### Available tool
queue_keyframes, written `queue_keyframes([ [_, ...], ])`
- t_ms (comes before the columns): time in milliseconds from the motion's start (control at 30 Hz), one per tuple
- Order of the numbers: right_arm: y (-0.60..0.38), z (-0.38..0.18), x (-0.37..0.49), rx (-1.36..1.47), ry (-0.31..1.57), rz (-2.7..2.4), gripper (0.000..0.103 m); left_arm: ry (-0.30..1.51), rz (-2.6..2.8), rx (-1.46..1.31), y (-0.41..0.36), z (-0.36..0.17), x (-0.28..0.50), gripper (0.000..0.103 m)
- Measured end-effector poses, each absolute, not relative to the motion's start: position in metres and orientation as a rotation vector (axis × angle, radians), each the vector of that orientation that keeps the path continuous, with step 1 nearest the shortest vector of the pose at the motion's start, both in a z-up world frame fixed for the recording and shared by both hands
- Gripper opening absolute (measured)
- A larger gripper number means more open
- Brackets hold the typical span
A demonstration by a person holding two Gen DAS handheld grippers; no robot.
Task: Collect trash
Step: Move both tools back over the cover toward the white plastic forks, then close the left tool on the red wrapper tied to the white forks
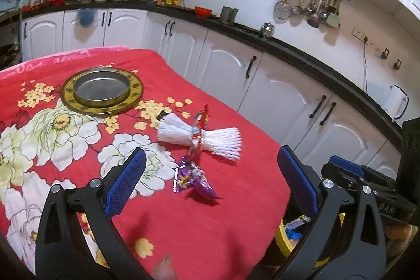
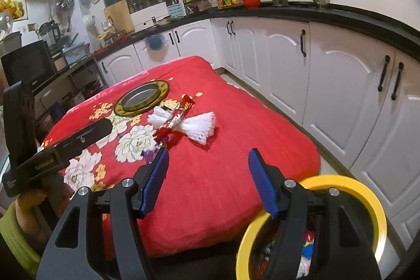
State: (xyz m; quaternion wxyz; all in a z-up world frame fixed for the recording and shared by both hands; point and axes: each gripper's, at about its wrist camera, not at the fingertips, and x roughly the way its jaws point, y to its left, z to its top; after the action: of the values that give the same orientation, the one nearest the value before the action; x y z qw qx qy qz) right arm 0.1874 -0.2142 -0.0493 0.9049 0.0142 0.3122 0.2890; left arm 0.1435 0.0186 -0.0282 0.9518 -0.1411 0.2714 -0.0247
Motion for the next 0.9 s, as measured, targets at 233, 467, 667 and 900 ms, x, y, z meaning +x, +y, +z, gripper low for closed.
queue_keyframes([
  [233,-0.197,-0.059,0.222,0.021,0.663,0.602,0.061,0.606,-0.063,-0.274,0.027,-0.036,0.169,0.084],
  [467,-0.181,-0.074,0.247,0.015,0.7,0.601,0.059,0.69,-0.117,-0.287,0.031,-0.051,0.199,0.061],
  [667,-0.17,-0.086,0.266,0.026,0.746,0.609,0.053,0.737,-0.171,-0.338,0.035,-0.062,0.211,0.046],
  [900,-0.157,-0.102,0.286,0.05,0.806,0.631,0.046,0.775,-0.196,-0.386,0.041,-0.077,0.22,0.045],
])
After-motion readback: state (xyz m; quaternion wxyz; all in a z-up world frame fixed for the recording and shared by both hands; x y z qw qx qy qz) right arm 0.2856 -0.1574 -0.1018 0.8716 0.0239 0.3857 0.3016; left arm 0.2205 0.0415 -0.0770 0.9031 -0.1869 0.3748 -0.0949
